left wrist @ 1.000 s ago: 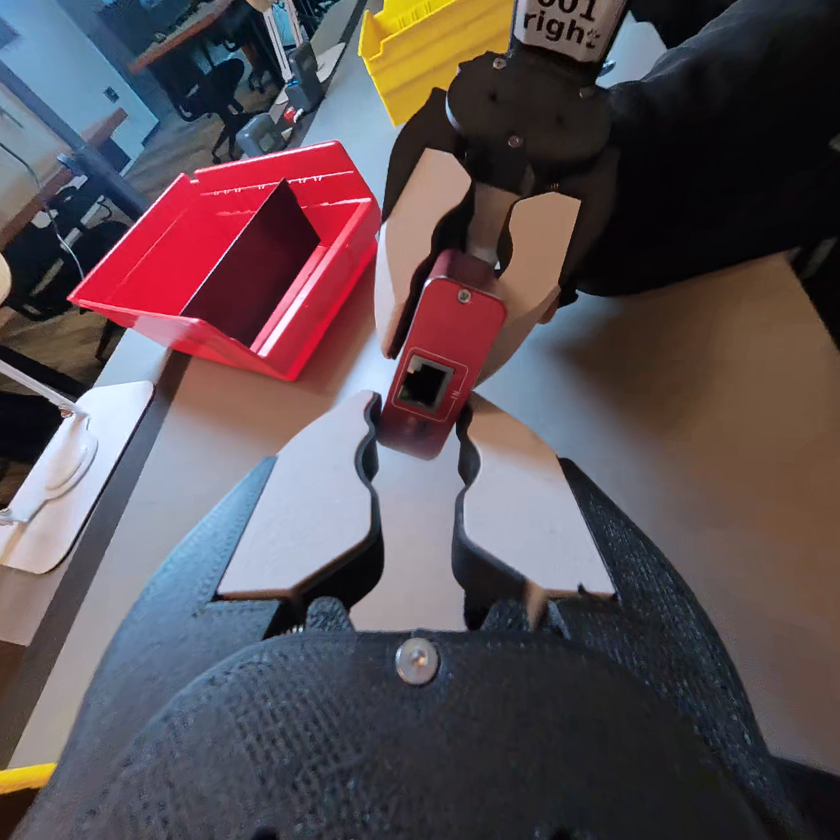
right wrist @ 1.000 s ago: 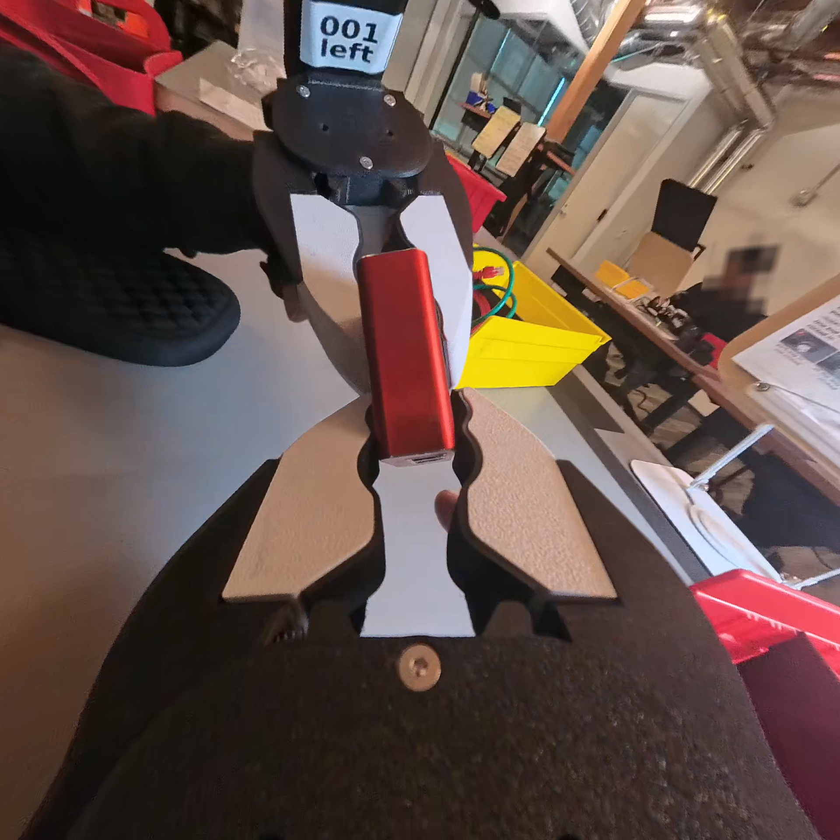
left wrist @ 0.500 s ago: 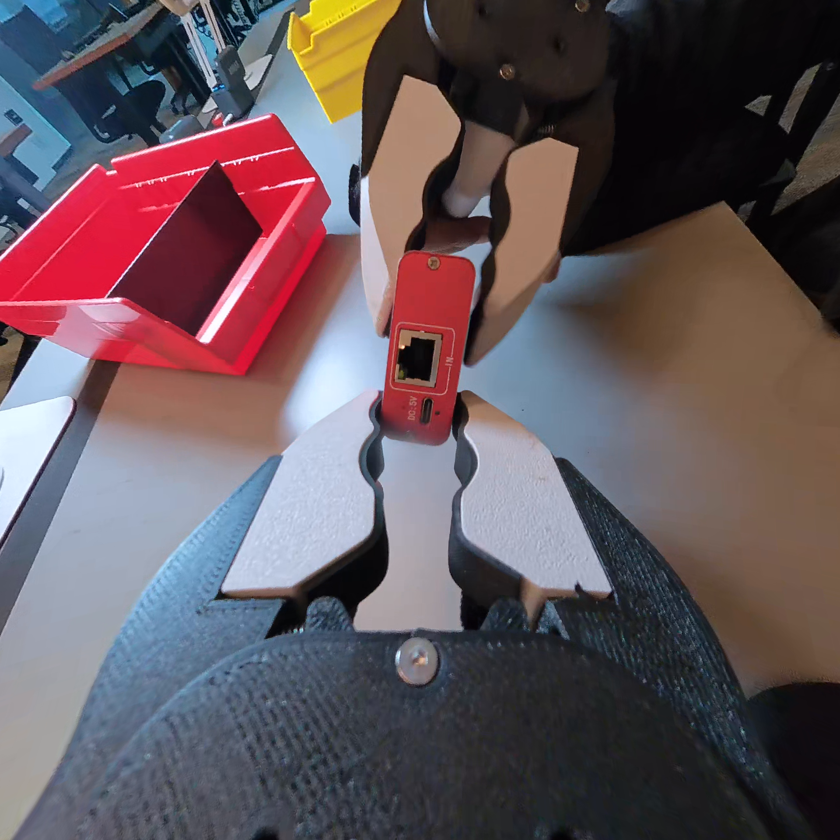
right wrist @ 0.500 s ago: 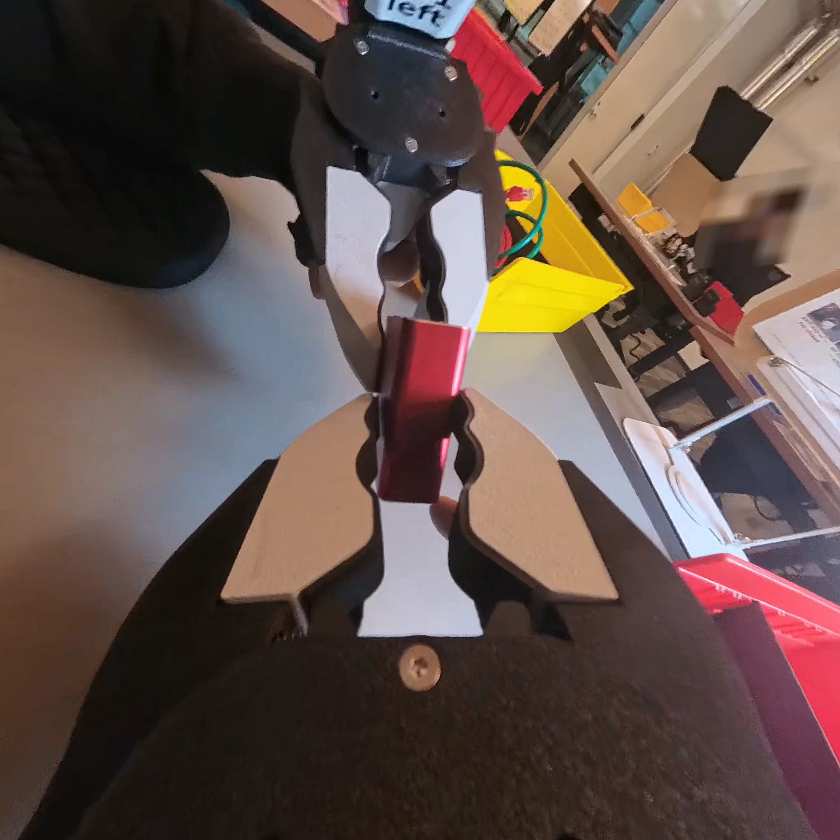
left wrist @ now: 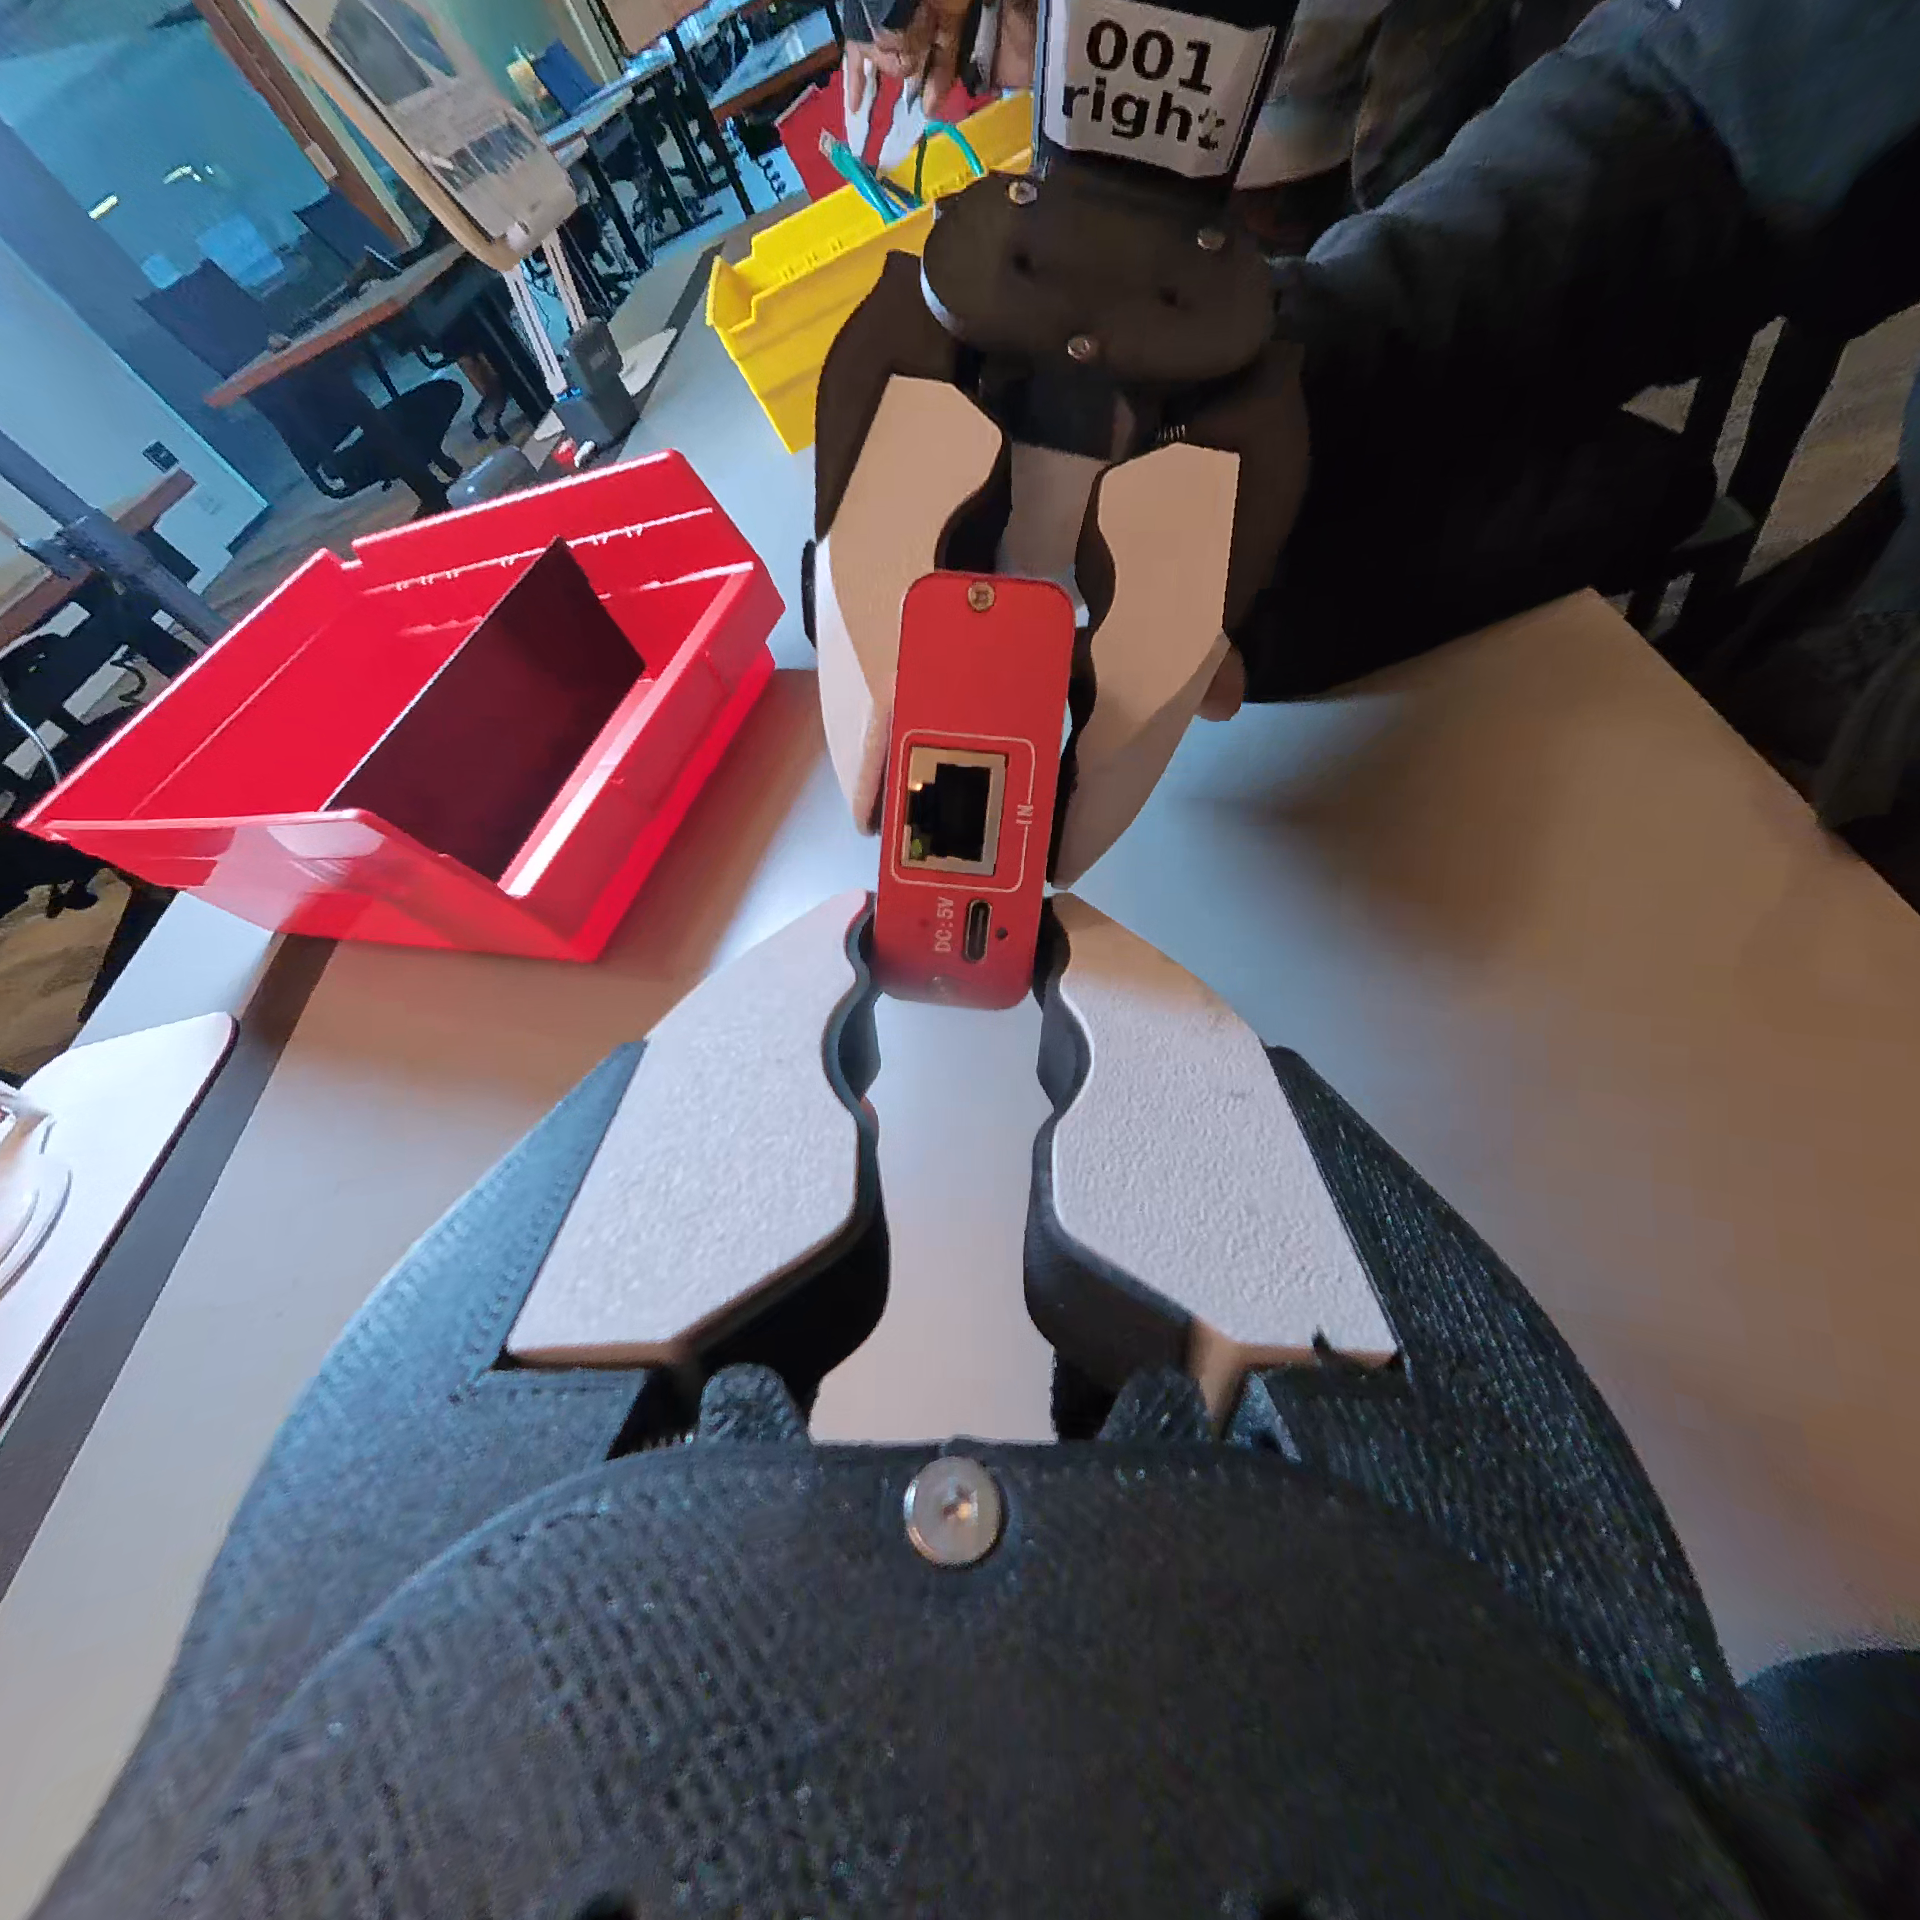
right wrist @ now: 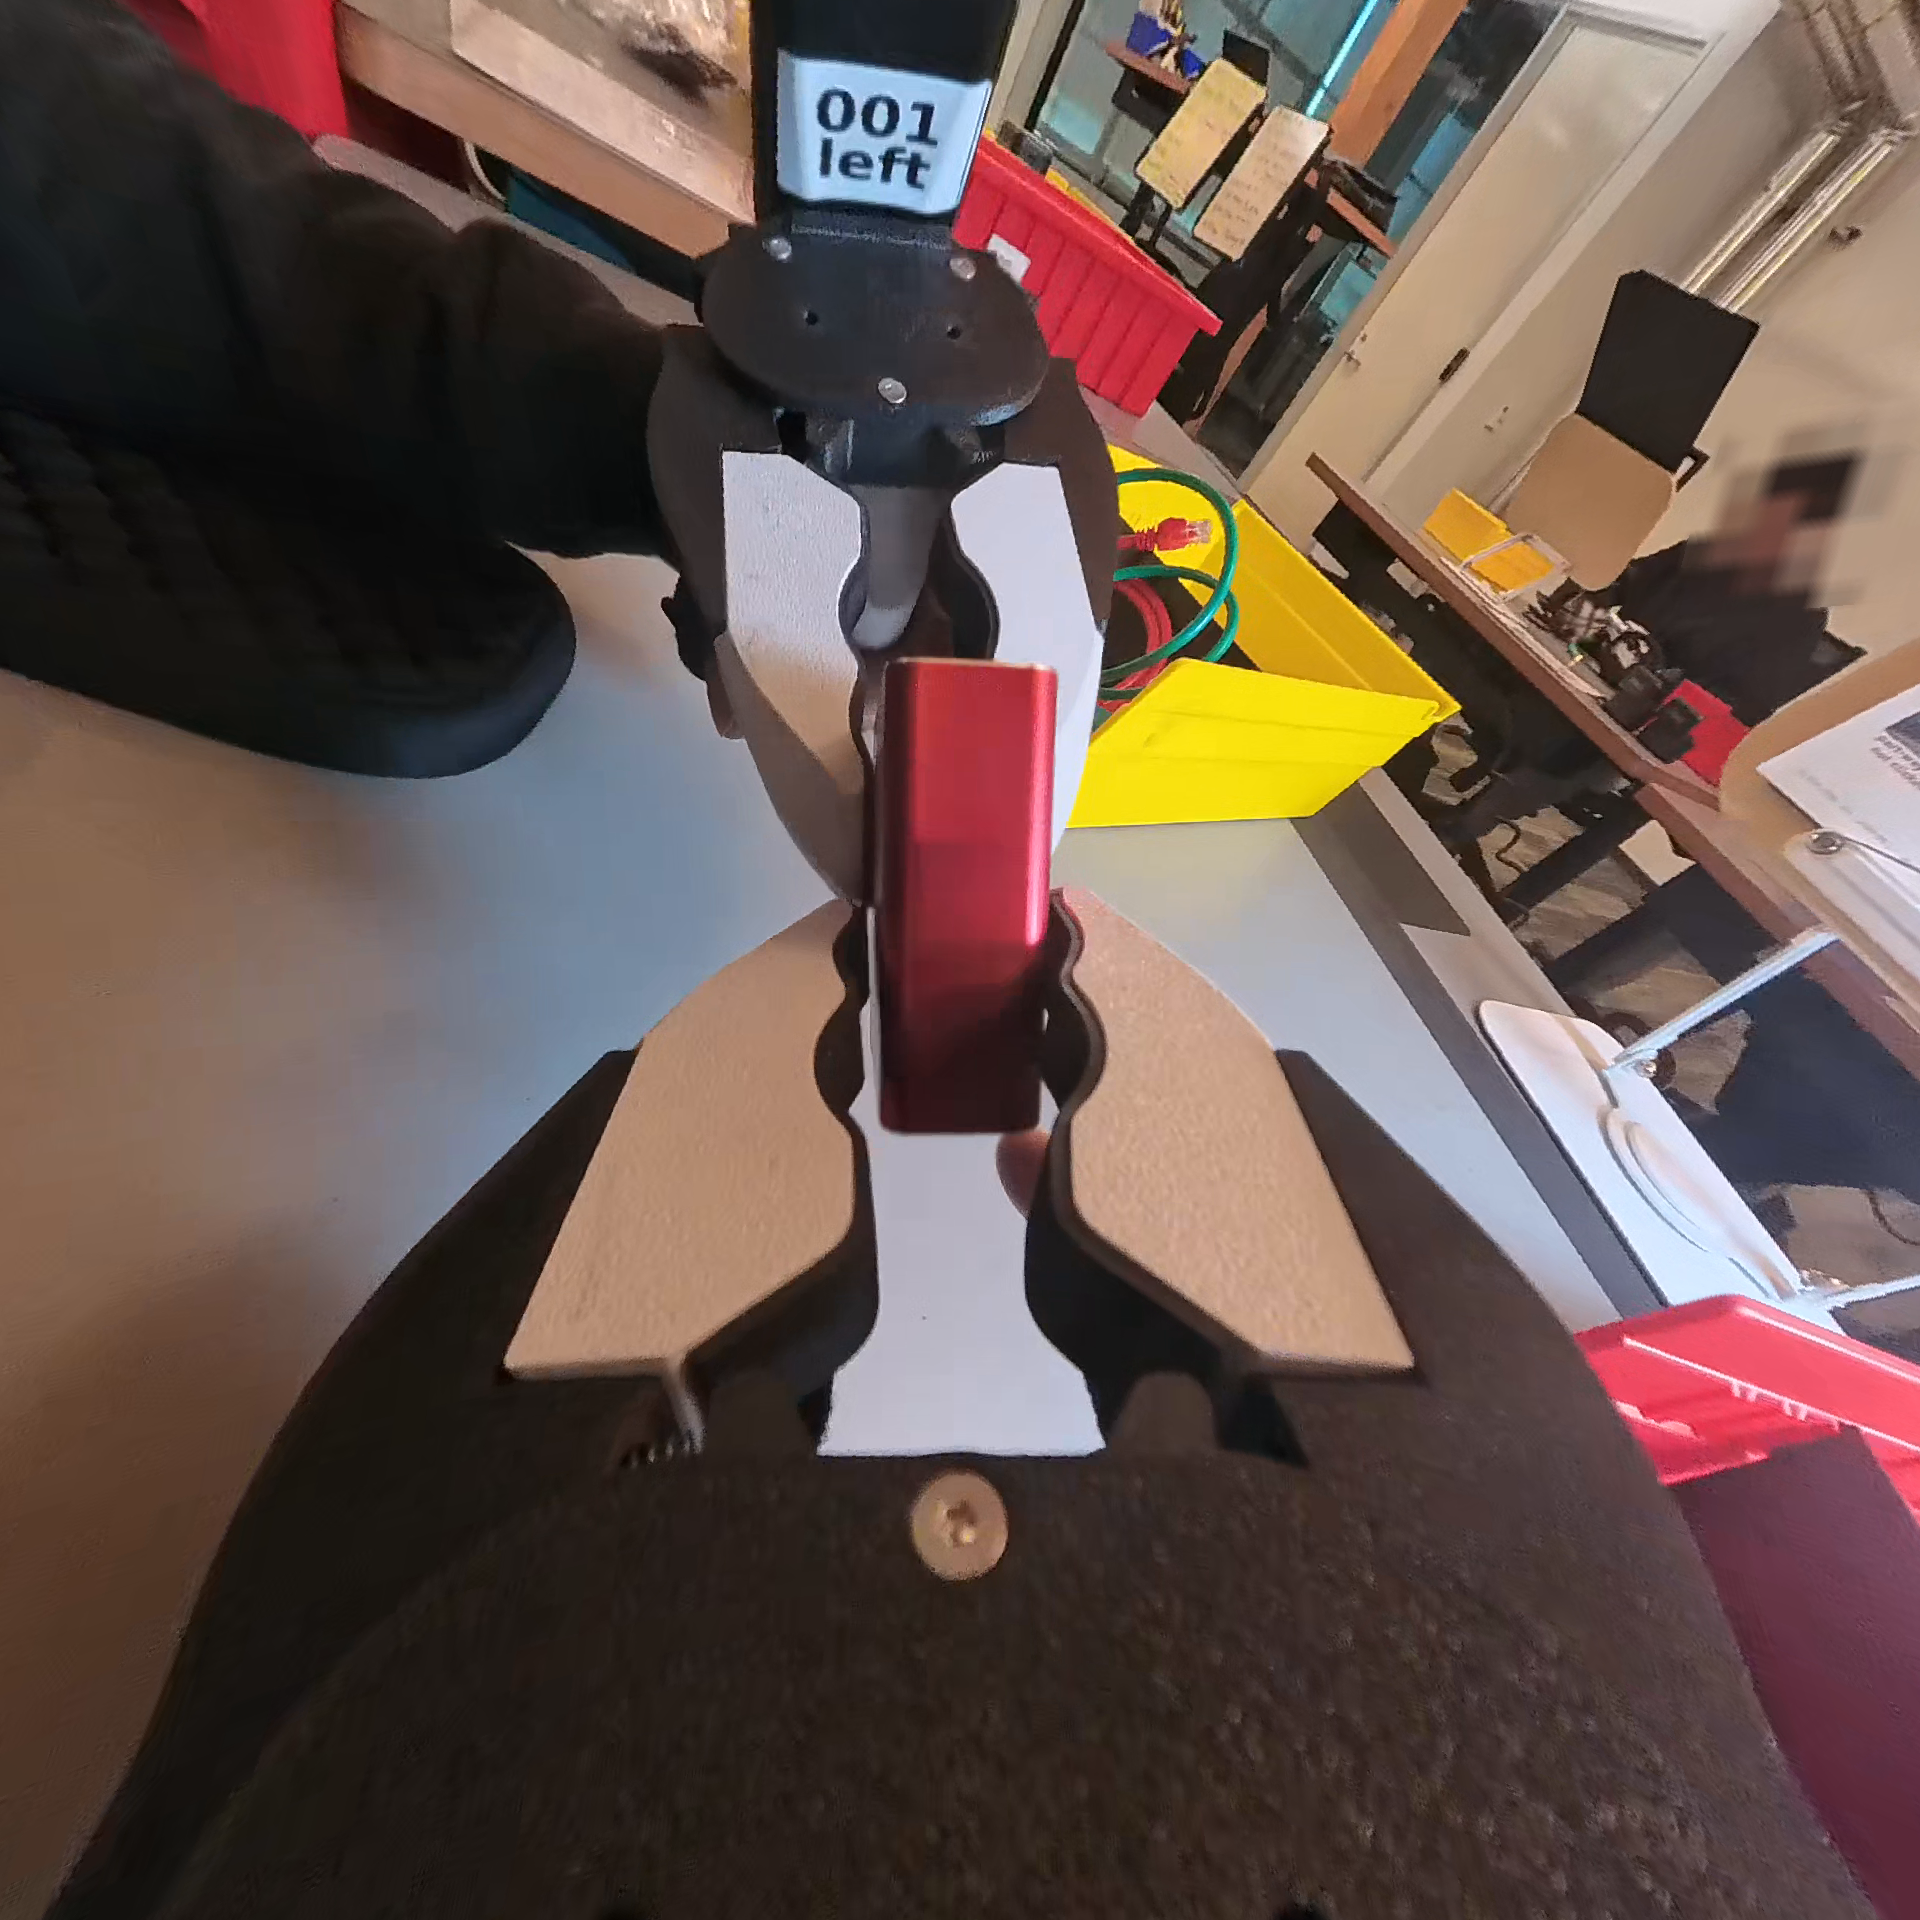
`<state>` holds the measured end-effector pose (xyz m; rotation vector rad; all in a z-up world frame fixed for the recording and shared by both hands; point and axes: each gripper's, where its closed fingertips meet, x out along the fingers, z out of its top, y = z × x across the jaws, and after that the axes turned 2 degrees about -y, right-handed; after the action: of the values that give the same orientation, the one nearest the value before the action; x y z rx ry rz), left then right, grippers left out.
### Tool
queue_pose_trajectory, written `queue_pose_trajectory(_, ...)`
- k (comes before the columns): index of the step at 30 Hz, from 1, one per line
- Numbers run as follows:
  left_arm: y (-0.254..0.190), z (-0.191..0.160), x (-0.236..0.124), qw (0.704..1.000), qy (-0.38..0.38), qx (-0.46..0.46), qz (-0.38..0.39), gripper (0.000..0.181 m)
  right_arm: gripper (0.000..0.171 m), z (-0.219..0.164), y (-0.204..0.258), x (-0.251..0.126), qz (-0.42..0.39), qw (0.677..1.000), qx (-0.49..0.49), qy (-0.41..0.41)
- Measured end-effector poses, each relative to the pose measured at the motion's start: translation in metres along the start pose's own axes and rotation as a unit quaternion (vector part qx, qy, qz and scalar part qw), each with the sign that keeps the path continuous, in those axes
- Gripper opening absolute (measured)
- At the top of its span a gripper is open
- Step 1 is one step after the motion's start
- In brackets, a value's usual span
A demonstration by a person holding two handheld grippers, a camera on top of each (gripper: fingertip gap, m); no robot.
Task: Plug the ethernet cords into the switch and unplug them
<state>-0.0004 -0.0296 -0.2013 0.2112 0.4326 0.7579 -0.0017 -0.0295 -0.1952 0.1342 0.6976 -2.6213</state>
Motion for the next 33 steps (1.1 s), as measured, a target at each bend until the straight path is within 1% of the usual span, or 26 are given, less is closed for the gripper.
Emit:
queue_pose_trajectory(4, -0.001, 0.002, 0.002, 1.0, -0.016, -0.011, -0.003, 0.028, 0.028, 0.003, 0.0, -0.004, 0.004, 1.0, -0.012, 0.004)
queue_pose_trajectory(7, 0.002, 0.001, 0.002, 0.998, -0.012, -0.059, -0.007, 0.029, 0.027, 0.006, -0.004, -0.007, -0.011, 0.999, -0.025, 0.016)
queue_pose_trajectory(9, 0.01, 0.001, -0.005, 0.996, -0.009, -0.087, 0.0, 0.039, 0.026, 0.009, -0.012, -0.01, -0.037, 0.998, -0.038, 0.022)
queue_pose_trajectory(11, 0.029, 0.003, -0.022, 0.994, 0.001, -0.1, 0.04, 0.044, 0.027, 0.011, -0.022, -0.016, -0.058, 0.998, -0.028, 0.018)
queue_pose_trajectory(13, 0.062, 0.005, -0.054, 0.987, 0.024, -0.101, 0.127, 0.044, 0.027, 0.01, -0.035, -0.022, -0.082, 0.996, -0.022, 0.018)
queue_pose_trajectory(15, 0.1, 0.004, -0.1, 0.965, 0.062, -0.107, 0.23, 0.043, 0.027, 0.009, -0.044, -0.027, -0.098, 0.995, -0.013, 0.016)
queue_pose_trajectory(17, 0.132, -0.009, -0.152, 0.933, 0.13, -0.11, 0.317, 0.043, 0.027, 0.006, -0.047, -0.027, -0.101, 0.995, -0.005, 0.013)
queue_pose_trajectory(19, 0.155, -0.03, -0.201, 0.896, 0.22, -0.104, 0.372, 0.044, 0.027, 0.004, -0.047, -0.026, -0.101, 0.995, -0.01, 0.018)
queue_pose_trajectory(20, 0.164, -0.042, -0.221, 0.878, 0.261, -0.102, 0.389, 0.044, 0.027, 0.003, -0.046, -0.025, -0.1, 0.995, -0.015, 0.021)
queue_pose_trajectory(22, 0.174, -0.07, -0.249, 0.851, 0.34, -0.107, 0.387, 0.044, 0.027, 0.003, -0.044, -0.024, -0.099, 0.995, -0.022, 0.025)
queue_pose_trajectory(24, 0.178, -0.096, -0.261, 0.835, 0.401, -0.106, 0.361, 0.044, 0.027, 0.003, -0.042, -0.022, -0.095, 0.995, -0.023, 0.025)
queue_pose_trajectory(25, 0.179, -0.108, -0.259, 0.834, 0.424, -0.101, 0.338, 0.044, 0.027, 0.002, -0.042, -0.022, -0.093, 0.995, -0.023, 0.025)
queue_pose_trajectory(28, 0.185, -0.137, -0.251, 0.819, 0.494, -0.07, 0.284, 0.044, 0.027, -0.001, -0.039, -0.02, -0.089, 0.995, -0.025, 0.03)
queue_pose_trajectory(31, 0.197, -0.159, -0.248, 0.781, 0.577, -0.03, 0.238, 0.046, 0.027, -0.005, -0.037, -0.018, -0.086, 0.995, -0.026, 0.037)
queue_pose_trajectory(32, 0.202, -0.166, -0.246, 0.773, 0.591, -0.027, 0.229, 0.046, 0.027, -0.006, -0.037, -0.017, -0.085, 0.995, -0.026, 0.039)
queue_pose_trajectory(33, 0.204, -0.171, -0.243, 0.772, 0.597, -0.03, 0.218, 0.044, 0.027, -0.007, -0.036, -0.017, -0.085, 0.995, -0.026, 0.04)
